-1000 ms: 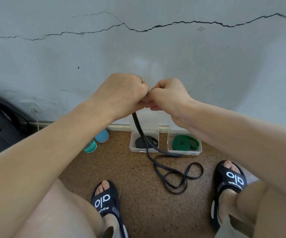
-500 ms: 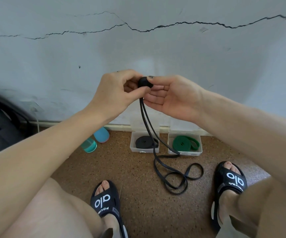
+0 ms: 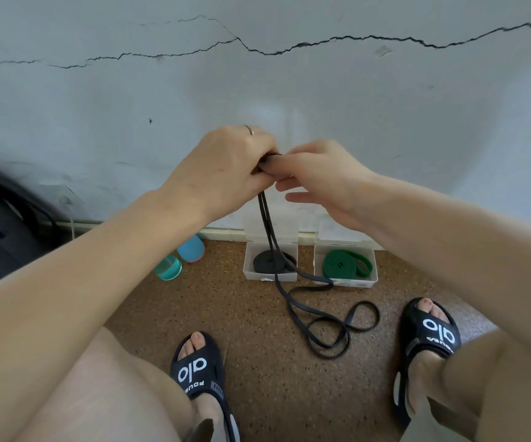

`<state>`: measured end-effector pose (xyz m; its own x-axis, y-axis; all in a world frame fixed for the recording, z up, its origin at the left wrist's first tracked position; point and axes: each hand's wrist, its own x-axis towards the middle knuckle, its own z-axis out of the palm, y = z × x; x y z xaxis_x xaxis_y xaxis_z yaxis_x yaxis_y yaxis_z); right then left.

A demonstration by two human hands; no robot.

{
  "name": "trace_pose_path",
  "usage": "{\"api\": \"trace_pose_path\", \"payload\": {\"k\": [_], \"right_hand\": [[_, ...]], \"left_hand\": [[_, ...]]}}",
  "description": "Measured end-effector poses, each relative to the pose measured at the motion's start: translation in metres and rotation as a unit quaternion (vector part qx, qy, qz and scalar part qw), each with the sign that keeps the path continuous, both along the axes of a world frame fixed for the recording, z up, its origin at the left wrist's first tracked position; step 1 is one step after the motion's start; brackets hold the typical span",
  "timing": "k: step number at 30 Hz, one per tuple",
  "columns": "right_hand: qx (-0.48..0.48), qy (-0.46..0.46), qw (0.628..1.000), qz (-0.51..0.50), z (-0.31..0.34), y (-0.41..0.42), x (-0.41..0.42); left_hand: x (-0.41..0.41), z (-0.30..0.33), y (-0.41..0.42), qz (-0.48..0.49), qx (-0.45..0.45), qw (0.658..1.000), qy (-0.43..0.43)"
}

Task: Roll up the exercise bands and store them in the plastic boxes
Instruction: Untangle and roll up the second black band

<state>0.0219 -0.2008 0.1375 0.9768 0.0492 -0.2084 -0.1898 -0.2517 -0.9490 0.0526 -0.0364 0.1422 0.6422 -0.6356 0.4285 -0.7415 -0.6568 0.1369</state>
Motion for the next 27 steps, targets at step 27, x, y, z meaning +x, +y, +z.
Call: {"api": "trace_pose_path", "payload": {"k": [27], "right_hand": [[0.096, 0.044, 0.994, 0.036, 0.008, -0.016, 0.000]], "left_hand": [[0.003, 0.001, 0.005, -0.001, -0.055, 0.996, 0.070]]}}
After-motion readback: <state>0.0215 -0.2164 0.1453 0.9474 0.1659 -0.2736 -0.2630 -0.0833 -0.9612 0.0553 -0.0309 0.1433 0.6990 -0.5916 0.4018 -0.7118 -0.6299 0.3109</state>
